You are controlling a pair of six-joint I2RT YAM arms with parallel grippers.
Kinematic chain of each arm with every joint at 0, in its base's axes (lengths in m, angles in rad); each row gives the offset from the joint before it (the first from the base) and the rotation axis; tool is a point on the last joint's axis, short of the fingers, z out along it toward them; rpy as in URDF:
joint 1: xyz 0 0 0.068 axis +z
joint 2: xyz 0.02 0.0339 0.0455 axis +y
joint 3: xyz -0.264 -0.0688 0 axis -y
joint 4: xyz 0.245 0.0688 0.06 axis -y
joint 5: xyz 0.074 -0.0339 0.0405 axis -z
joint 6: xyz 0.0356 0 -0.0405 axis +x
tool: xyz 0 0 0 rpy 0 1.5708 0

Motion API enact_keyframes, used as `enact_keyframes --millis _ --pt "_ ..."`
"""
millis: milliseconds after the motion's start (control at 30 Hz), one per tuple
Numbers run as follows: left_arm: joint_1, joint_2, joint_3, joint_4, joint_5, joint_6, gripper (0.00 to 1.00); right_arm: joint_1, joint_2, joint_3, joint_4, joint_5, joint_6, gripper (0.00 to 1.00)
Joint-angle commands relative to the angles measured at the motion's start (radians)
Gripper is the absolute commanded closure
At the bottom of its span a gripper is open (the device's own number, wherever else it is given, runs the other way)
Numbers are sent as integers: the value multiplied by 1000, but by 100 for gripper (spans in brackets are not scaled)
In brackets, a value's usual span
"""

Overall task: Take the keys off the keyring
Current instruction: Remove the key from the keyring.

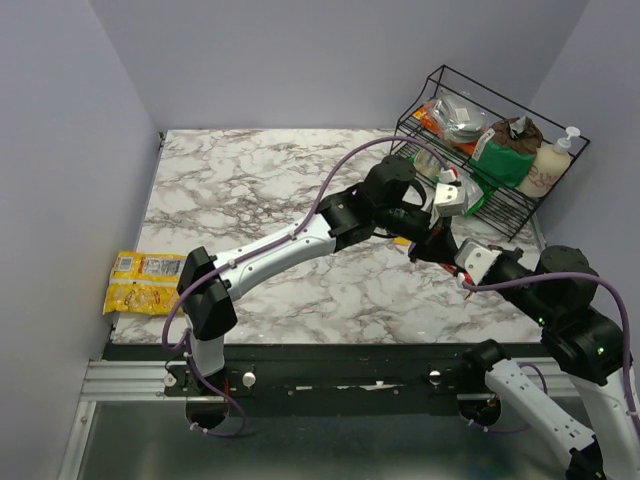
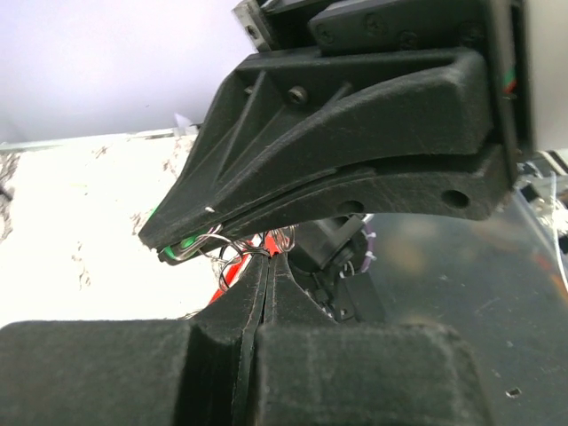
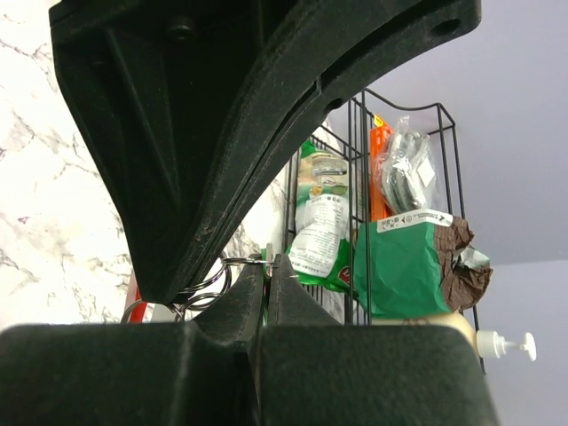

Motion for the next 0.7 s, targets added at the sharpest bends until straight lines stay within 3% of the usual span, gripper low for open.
enact_keyframes --millis 0,433,667 --pt "-46 59 -20 -260 -24 7 100 -11 -29 80 188 128 -41 99" --pt "0 47 -70 -239 -135 -7 100 -11 -65 158 72 -30 -5 99" --pt "4 59 -73 -231 -64 -13 100 -11 -59 123 150 45 17 99"
